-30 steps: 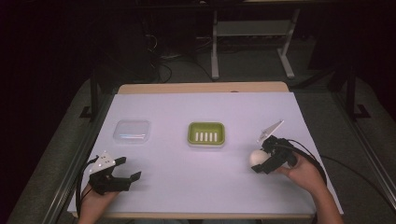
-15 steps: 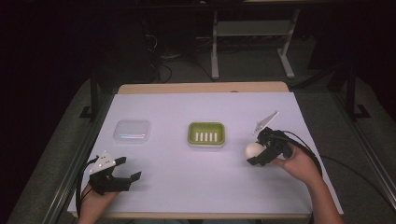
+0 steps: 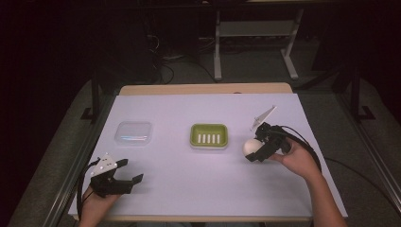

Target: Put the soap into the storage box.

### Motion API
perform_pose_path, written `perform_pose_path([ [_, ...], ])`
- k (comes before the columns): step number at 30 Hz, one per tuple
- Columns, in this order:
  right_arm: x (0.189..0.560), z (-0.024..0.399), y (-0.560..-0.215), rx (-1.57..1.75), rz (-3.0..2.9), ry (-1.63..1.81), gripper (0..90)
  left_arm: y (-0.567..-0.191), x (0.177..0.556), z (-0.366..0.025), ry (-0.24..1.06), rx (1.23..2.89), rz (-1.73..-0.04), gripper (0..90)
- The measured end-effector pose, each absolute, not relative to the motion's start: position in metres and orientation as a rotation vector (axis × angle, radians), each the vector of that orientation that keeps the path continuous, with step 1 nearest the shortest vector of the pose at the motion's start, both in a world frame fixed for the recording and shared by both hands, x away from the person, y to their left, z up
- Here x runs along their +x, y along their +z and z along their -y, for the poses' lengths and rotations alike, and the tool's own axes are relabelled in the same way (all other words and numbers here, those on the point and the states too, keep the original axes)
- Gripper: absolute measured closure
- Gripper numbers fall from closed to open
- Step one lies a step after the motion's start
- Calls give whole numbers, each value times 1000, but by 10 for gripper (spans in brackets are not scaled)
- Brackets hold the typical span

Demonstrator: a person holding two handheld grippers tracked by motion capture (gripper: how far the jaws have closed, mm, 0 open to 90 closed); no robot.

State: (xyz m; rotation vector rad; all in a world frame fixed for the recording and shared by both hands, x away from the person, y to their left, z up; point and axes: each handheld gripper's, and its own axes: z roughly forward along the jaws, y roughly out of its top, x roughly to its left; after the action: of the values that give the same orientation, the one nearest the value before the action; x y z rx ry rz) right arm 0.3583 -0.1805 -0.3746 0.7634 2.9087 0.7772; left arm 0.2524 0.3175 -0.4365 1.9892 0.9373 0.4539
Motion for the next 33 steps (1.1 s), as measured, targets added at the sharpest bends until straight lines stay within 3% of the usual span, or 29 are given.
perform_pose_path([
  [33, 400, 137, -357, 682, -2938, 774, 247, -436, 252, -319, 451, 1982, -943, 143],
])
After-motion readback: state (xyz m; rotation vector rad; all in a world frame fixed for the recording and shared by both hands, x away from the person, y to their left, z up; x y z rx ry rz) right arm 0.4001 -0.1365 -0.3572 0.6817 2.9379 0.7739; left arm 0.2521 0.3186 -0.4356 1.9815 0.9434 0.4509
